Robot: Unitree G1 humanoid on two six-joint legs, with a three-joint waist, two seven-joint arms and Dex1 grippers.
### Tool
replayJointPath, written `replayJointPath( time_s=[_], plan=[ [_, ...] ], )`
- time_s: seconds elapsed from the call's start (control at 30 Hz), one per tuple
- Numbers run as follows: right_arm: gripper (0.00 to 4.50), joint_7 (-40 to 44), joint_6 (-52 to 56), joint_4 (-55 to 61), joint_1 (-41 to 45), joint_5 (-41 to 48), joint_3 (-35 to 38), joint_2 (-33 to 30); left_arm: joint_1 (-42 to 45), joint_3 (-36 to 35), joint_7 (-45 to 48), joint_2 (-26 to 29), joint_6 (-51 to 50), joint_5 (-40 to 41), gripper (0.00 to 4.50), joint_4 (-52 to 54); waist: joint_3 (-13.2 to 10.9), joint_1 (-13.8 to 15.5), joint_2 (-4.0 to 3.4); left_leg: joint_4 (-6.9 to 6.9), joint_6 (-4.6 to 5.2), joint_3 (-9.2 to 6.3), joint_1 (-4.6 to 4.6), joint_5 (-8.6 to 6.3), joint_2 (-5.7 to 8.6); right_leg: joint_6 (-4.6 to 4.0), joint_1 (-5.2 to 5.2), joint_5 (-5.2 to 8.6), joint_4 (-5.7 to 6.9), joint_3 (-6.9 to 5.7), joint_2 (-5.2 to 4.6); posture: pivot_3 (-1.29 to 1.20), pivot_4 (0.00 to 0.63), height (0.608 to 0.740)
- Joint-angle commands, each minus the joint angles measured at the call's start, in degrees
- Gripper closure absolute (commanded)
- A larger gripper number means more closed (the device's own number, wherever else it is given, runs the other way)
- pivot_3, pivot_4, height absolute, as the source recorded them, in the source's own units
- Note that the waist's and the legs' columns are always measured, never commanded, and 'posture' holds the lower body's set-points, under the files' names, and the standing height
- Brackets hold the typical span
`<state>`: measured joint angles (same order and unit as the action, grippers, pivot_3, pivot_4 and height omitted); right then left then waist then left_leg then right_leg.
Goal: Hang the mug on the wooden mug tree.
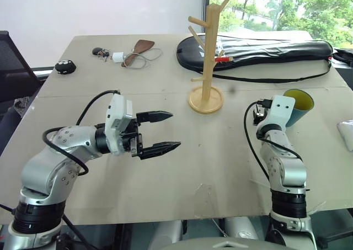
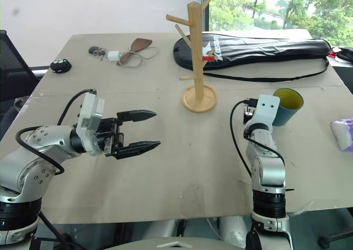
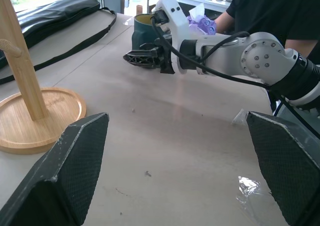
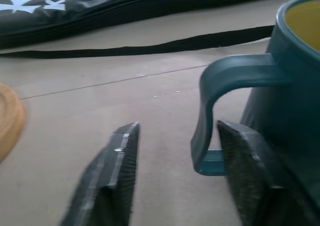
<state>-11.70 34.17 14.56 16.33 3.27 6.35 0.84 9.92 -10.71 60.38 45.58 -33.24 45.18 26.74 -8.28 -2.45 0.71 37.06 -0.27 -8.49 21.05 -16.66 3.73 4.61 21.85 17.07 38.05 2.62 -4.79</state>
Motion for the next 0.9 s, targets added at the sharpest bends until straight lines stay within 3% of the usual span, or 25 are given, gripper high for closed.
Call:
replayJointPath(
  time_s=[0.03,0.1,0.3,0.5,0.7,0.9],
  plan=[
    [3.76,-0.6,-2.2,0.6,1.1,-0.4,0.6,0.4,0.5,-1.3,-0.2,0.7,0.7,0.7,0.00,2.0,0.0,0.0,0.00,-0.01,0.00,0.00,0.00,0.00,0.00,0.00,0.00,0.00,0.00,0.00,0.00,0.00,0.150,0.738],
    [4.49,-0.3,-2.2,0.8,0.8,-0.4,0.6,0.5,0.8,-1.2,-0.5,0.7,0.7,0.6,0.00,2.0,0.0,0.0,0.00,-0.01,0.00,0.01,0.00,0.00,0.00,0.00,0.00,0.00,0.00,0.01,0.00,0.00,0.150,0.738],
    [4.49,5.6,1.9,7.5,-1.4,2.9,0.1,-2.1,1.4,-1.1,-1.7,0.4,0.2,0.9,0.00,2.5,0.0,0.0,-0.01,-0.01,0.00,0.01,0.01,0.00,0.00,0.00,0.00,0.00,-0.01,0.01,0.00,0.00,0.150,0.738],
    [4.49,19.1,10.8,21.6,-1.8,10.9,-3.5,-11.9,1.6,-0.7,-2.4,-0.1,0.8,0.3,0.00,2.1,-0.1,0.0,-0.08,-0.01,0.01,0.02,0.03,0.00,0.00,0.00,0.00,0.00,-0.04,0.02,-0.01,0.00,0.150,0.738],
    [4.49,27.8,19.2,26.1,8.8,16.6,-6.4,-22.1,1.7,-2.9,-2.2,-0.6,0.4,3.8,0.00,2.9,0.0,0.0,-0.05,0.01,0.01,-0.01,0.00,0.00,-0.04,0.00,-0.03,0.00,-0.03,-0.01,0.05,0.00,0.150,0.738],
    [4.49,30.8,25.6,21.0,20.3,20.6,-7.0,-23.3,1.1,-4.6,-3.2,0.0,0.1,5.6,0.00,3.2,0.0,0.1,-0.03,0.01,0.01,-0.05,0.07,0.00,-0.02,0.00,-0.02,0.00,-0.09,-0.07,-0.03,0.00,0.150,0.738]
  ],
)
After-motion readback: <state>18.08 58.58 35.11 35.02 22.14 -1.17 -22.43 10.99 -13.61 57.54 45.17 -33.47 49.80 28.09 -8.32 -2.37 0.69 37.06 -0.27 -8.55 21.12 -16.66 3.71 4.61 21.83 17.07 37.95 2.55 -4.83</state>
